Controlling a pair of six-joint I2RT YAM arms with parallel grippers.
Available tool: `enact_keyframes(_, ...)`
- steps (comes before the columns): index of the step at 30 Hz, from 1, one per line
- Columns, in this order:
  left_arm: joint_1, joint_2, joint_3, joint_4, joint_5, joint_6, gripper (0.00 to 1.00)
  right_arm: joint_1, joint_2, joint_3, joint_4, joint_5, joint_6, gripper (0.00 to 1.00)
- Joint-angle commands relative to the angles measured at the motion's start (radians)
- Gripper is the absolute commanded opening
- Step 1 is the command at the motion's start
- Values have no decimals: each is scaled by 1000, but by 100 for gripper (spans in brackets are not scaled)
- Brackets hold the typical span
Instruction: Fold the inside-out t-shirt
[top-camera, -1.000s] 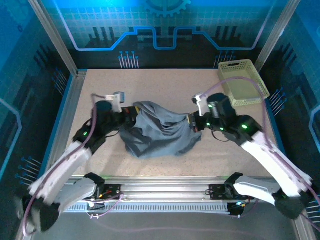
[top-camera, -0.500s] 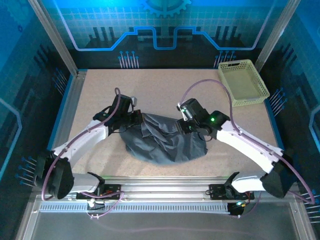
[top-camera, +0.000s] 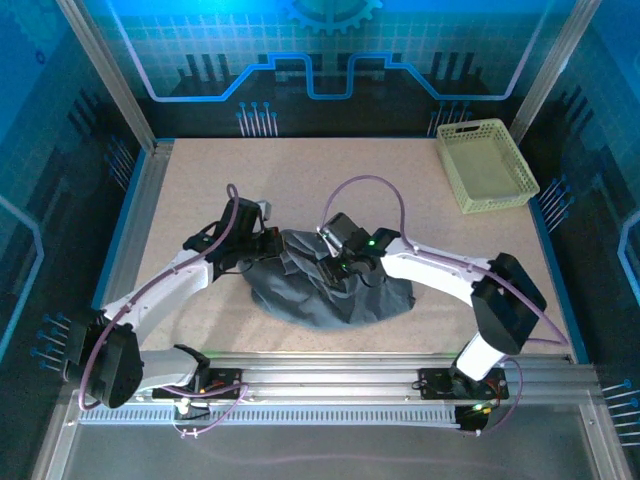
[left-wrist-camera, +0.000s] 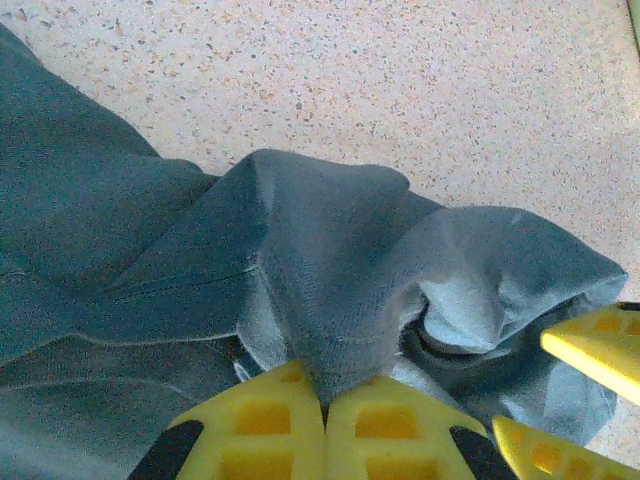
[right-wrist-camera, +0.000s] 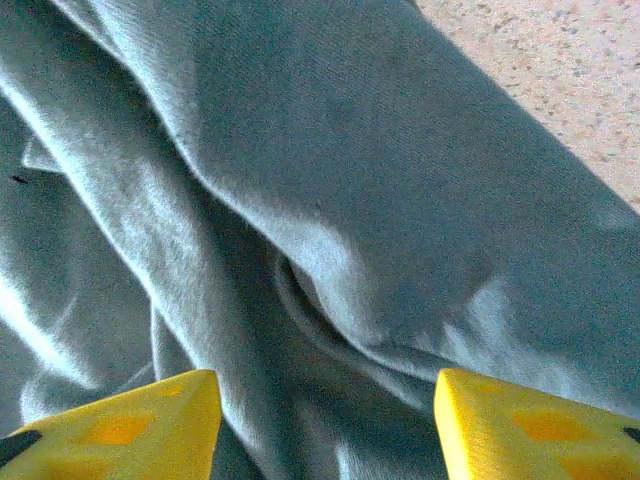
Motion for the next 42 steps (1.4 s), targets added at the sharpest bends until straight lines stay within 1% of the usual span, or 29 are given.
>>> enact_keyframes(1, 7, -33, -17, 17, 0, 0, 0, -20, 86, 69, 32, 34, -10, 51)
enact_keyframes(2, 7, -36, -17, 13, -11, 1, 0, -26, 108, 84, 24, 38, -16, 47)
enact_keyframes(5, 11, -35, -14, 3, -32, 12, 0, -57, 154, 131, 4, 38, -36, 26)
enact_keyframes(7, 14, -24, 1, -17, -43, 17, 0, -73, 149, 154, -9, 44, -53, 5)
enact_keyframes(8, 15, -19, 6, -24, -50, 18, 0, -79, 139, 164, -23, 46, -61, 0)
enact_keyframes(11, 15, -5, 31, -60, -99, 20, 0, -81, 71, 217, -118, 46, -78, 0)
enact_keyframes(12, 15, -2, 43, -76, -118, 23, 0, -73, 27, 238, -165, 32, -73, 0)
enact_keyframes(15, -5, -13, 81, -89, -125, 58, 0, -15, -126, 263, -260, -3, -79, 0)
enact_keyframes(18, -59, -92, 65, -24, -134, 104, 0, 41, -249, 278, -355, -31, -94, 0)
enact_keyframes(20, -94, -164, 30, 57, -121, 120, 0, 52, -313, 278, -418, -70, -97, 0)
enact_keyframes(22, -112, -232, -19, 146, -94, 116, 0, 60, -382, 271, -454, -119, -104, 0)
enact_keyframes(24, -112, -241, -35, 176, -108, 105, 0, 63, -427, 269, -458, -154, -103, 0)
enact_keyframes(25, -111, -214, -23, 160, -131, 108, 0, 63, -437, 266, -444, -168, -103, 0)
enact_keyframes(27, -110, -115, 37, 78, -190, 113, 0, 49, -422, 245, -392, -171, -100, 0)
enact_keyframes(29, -107, 8, 113, -18, -244, 98, 0, 4, -357, 230, -344, -168, -101, 0)
enact_keyframes(31, -99, 129, 185, -106, -252, 77, 0, -76, -257, 209, -287, -163, -84, 0)
enact_keyframes(34, -99, 219, 223, -150, -235, 55, 0, -194, -97, 200, -206, -178, -64, 1)
enact_keyframes(35, -97, 232, 223, -153, -228, 47, 0, -215, -46, 210, -194, -173, -68, 8)
enact_keyframes(36, -97, 245, 222, -153, -220, 43, 0, -233, 7, 225, -180, -160, -75, 23)
enact_keyframes(38, -97, 256, 216, -149, -211, 39, 0, -248, 96, 274, -200, -65, -72, 35)
enact_keyframes(39, -96, 260, 213, -147, -209, 37, 0, -250, 130, 307, -229, -11, -69, 44)
enact_keyframes(40, -97, 263, 213, -147, -208, 36, 0, -245, 148, 332, -259, 60, -51, 49)
enact_keyframes(42, -98, 263, 213, -145, -209, 32, 0, -228, 127, 342, -290, 142, -36, 51)
